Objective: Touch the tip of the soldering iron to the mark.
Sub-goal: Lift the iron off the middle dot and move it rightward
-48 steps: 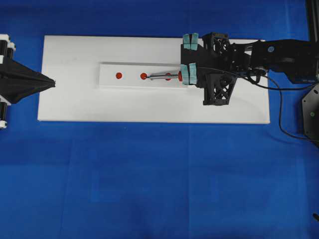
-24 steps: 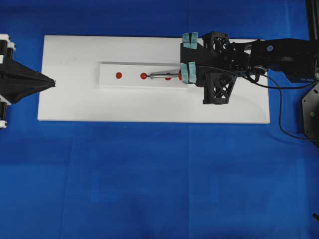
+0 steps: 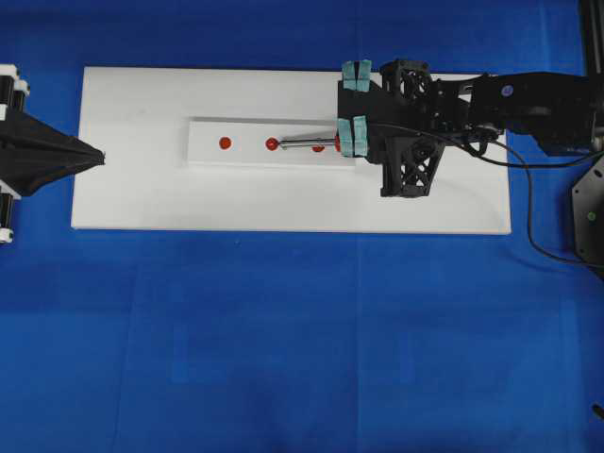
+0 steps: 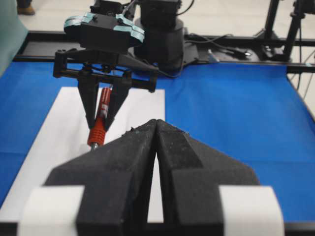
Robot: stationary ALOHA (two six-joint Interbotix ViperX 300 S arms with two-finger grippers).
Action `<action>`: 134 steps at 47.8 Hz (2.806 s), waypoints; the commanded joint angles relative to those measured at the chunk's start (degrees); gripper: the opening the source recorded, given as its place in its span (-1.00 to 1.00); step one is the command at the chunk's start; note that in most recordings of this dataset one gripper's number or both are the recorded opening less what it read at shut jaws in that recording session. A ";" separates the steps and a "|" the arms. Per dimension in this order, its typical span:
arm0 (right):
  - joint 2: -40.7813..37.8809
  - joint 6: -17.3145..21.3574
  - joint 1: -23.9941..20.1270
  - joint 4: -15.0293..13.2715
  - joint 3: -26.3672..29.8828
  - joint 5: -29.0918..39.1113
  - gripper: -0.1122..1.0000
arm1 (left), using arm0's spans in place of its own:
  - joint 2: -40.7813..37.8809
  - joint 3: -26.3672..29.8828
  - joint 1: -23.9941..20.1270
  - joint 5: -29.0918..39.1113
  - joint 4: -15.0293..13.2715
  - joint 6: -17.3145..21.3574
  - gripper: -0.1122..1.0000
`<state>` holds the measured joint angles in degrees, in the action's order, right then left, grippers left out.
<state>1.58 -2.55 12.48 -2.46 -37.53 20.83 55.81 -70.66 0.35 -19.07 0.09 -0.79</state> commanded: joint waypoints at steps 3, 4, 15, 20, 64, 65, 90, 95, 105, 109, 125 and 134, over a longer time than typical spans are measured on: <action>0.53 0.09 0.00 0.09 1.32 0.18 -0.69 | -0.44 0.62 0.09 -0.62 0.00 -0.09 -0.80; 0.53 0.09 0.00 0.09 1.32 0.26 -0.69 | -0.44 0.62 0.09 -0.53 0.00 -0.09 -0.80; 0.62 0.18 0.00 0.09 1.32 0.44 -0.69 | -0.44 0.62 0.09 -0.62 0.00 -0.09 -0.80; 0.53 0.18 -0.09 0.09 1.32 0.44 -0.69 | -0.44 0.62 0.09 -0.53 0.09 -0.09 -0.80; 11.43 0.09 -0.18 -0.35 6.33 10.28 -0.69 | -0.09 0.79 0.09 -0.53 0.00 -0.18 -0.80; 11.69 0.00 -0.18 -0.35 6.68 10.81 -0.69 | -0.09 0.70 0.09 -0.53 0.00 -0.18 -0.80; 12.74 0.00 -0.18 -0.44 7.29 12.39 -0.69 | -0.09 0.79 0.09 -0.62 0.00 -0.18 -0.80; 13.18 0.00 -0.18 -0.44 6.68 12.57 -0.69 | 0.00 0.70 0.09 -0.53 0.00 -0.18 -0.80; 16.35 0.00 -0.09 -0.44 3.52 12.74 -0.69 | -0.18 0.70 0.09 -0.53 0.00 -0.18 -0.80; 18.19 0.00 0.00 -0.35 1.67 13.10 -0.69 | -0.18 0.70 0.09 -0.53 0.00 -0.18 -0.80; 23.47 0.18 0.70 -0.44 -2.99 16.61 -0.69 | -0.35 0.70 0.09 -0.97 0.00 -0.26 -0.80; 24.08 0.70 0.97 -0.44 -3.43 16.70 -0.69 | -0.44 0.62 0.44 -0.97 0.00 -0.26 -0.80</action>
<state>24.87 -1.93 13.36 -2.72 -41.57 37.79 55.81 -70.66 0.44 -19.42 0.00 -0.97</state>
